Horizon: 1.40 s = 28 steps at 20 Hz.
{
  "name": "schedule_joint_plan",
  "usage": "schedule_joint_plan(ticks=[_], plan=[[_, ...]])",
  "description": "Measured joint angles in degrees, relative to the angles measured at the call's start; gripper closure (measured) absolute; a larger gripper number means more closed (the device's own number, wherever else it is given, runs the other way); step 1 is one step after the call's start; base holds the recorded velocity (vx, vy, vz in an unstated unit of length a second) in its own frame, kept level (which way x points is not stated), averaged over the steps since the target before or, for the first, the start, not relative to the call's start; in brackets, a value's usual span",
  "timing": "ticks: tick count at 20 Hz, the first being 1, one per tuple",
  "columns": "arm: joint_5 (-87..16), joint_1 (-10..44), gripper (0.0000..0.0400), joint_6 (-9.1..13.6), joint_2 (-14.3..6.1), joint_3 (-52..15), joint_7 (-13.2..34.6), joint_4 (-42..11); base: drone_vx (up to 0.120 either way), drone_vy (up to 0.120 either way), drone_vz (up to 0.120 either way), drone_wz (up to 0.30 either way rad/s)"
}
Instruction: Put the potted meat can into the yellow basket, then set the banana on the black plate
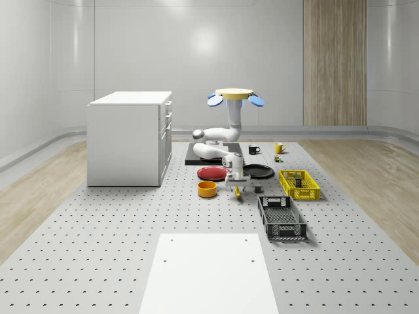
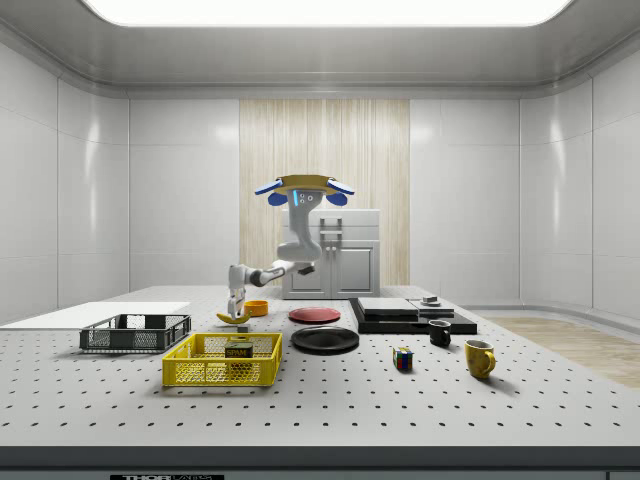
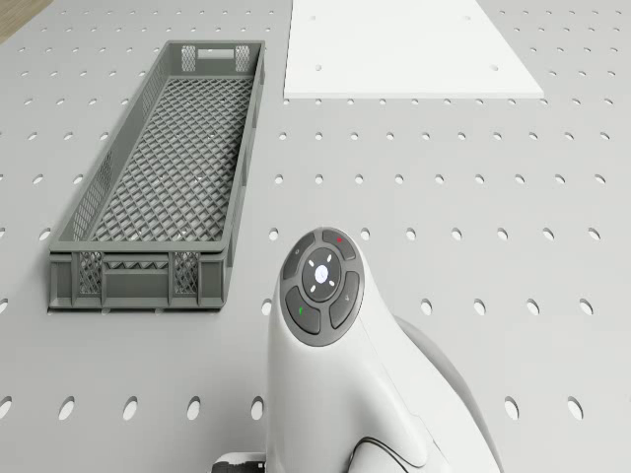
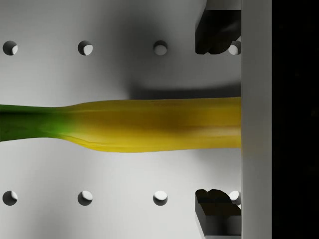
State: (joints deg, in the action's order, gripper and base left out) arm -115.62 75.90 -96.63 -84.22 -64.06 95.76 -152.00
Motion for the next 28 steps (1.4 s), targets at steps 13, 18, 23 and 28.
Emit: schedule_joint_plan(ticks=[13, 18, 23, 28], plan=[[-1.52, 0.97, 0.0141, -0.56, 0.91, 1.45, -0.21, 1.7, 0.0, 0.0, 0.0, 0.0], [-1.71, 0.96, 0.0204, -0.45, 1.04, 1.51, 0.31, 1.76, 0.0, 0.0, 0.0, 0.0], [-1.63, 0.86, 0.0205, -0.1, 1.05, 1.19, 0.78, 1.55, 0.0, 0.0, 0.0, 0.0], [0.07, 0.36, 0.0205, 1.05, 0.78, -0.78, 0.45, 0.44, 0.0, 0.0, 0.112, 0.0]])
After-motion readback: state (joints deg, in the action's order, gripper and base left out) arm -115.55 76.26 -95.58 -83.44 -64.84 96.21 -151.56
